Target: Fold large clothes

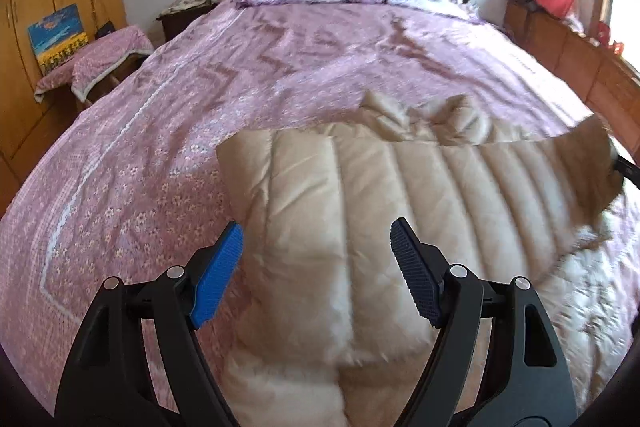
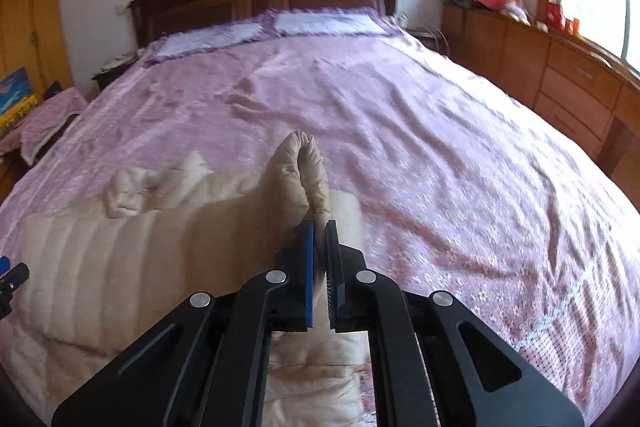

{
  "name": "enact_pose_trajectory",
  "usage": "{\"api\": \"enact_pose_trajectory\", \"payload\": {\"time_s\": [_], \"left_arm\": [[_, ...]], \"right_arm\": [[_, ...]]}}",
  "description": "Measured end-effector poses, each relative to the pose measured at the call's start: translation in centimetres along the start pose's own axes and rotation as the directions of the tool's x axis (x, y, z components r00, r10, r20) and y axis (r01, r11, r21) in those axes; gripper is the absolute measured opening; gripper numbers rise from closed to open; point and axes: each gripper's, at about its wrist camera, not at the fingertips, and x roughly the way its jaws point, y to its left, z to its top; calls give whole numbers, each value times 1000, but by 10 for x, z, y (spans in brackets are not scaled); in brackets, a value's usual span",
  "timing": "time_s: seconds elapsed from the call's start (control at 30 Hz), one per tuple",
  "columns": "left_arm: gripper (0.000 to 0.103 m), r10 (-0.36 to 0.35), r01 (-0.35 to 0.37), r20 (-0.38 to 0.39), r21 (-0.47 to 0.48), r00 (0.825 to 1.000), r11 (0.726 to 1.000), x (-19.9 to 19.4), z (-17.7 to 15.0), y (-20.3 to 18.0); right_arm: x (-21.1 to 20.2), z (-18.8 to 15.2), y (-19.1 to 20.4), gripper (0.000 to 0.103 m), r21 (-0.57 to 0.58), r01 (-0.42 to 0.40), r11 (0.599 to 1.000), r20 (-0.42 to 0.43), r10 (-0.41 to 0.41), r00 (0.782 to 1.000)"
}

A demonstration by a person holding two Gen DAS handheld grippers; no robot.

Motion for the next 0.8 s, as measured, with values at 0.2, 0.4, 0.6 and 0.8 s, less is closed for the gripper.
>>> {"api": "enact_pose_trajectory", "payload": {"time_s": [0.2, 0.4, 0.6, 0.8], "left_arm": [[78, 24, -29, -90, -52, 996, 998, 48, -1, 19], [78, 12, -16, -62, -58, 998, 998, 34, 0, 24], [78, -22, 22, -1, -64, 1000, 998, 9, 7, 24], [78, 45, -46, -63, -18, 997, 999, 40, 4, 12]], "right_arm": [[32, -27, -25, 6, 1, 49, 999, -111, -48, 993], [22, -33, -40, 33, 8, 34, 999, -135, -33, 990], [-11, -20, -26, 33, -10, -47, 999, -49, 46, 998], [16, -25, 8, 33, -87, -88, 992, -71, 81, 994]]}}
